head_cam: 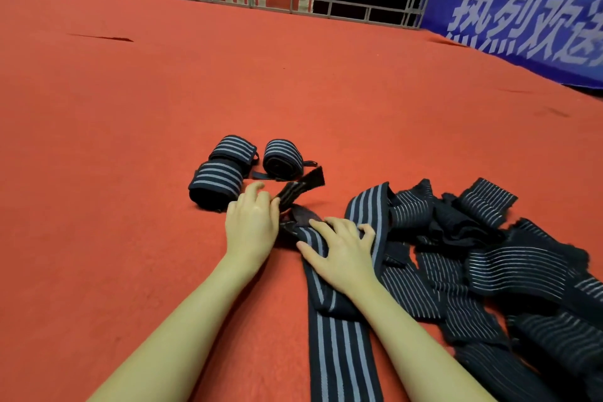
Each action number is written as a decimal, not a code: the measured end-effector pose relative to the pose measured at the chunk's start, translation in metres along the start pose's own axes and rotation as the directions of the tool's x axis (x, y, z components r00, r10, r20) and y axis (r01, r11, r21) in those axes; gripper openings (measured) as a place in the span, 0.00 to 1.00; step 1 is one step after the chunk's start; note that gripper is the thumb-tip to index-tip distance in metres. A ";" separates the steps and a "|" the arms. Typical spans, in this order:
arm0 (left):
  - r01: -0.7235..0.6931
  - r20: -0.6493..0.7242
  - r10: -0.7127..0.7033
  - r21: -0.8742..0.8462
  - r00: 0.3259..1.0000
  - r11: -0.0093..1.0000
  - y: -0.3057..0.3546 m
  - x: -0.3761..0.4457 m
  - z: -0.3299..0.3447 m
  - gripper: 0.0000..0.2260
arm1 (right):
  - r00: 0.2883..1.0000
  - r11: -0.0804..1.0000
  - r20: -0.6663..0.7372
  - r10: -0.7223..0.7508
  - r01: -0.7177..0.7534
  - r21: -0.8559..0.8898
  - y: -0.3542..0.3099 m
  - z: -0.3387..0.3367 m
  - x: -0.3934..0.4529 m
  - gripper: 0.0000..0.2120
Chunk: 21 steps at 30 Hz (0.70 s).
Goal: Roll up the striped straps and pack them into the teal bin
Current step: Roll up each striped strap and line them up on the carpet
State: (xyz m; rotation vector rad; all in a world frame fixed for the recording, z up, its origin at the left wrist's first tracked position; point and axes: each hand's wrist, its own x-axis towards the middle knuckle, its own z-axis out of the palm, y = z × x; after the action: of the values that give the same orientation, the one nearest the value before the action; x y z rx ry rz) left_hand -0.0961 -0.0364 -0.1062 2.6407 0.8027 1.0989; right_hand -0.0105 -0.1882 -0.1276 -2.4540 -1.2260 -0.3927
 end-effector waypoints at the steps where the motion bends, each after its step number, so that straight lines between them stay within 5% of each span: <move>1: 0.018 -0.005 -0.018 -0.038 1.000 0.999 0.001 -0.004 0.000 0.12 | 1.000 1.000 -0.018 -0.004 0.004 -0.007 0.002 0.002 -0.001 0.31; 5: -0.074 0.074 0.080 -0.073 0.994 0.995 0.007 -0.006 -0.002 0.26 | 0.995 0.998 0.082 0.057 -0.056 -0.008 -0.004 -0.004 0.009 0.29; 10: -0.156 0.178 0.142 0.065 0.974 0.986 -0.003 -0.002 0.001 0.24 | 0.988 0.995 0.131 0.083 -0.076 -0.064 -0.016 0.003 0.020 0.20; 16: -0.187 0.263 0.148 0.130 0.953 0.974 -0.007 -0.004 0.002 0.23 | 0.984 0.994 0.177 -0.017 0.037 -0.106 -0.012 0.008 0.028 0.41; 21: -0.109 0.249 0.092 0.054 0.964 0.993 -0.008 -0.014 0.007 0.25 | 0.993 0.991 0.114 -0.028 0.043 -0.130 -0.009 0.019 0.019 0.23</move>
State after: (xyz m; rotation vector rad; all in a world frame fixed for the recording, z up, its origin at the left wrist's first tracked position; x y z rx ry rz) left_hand -0.1027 -0.0372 -0.1225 2.8272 0.6728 0.7538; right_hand -0.0048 -0.1616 -0.1354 -2.6001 -1.3302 -0.3614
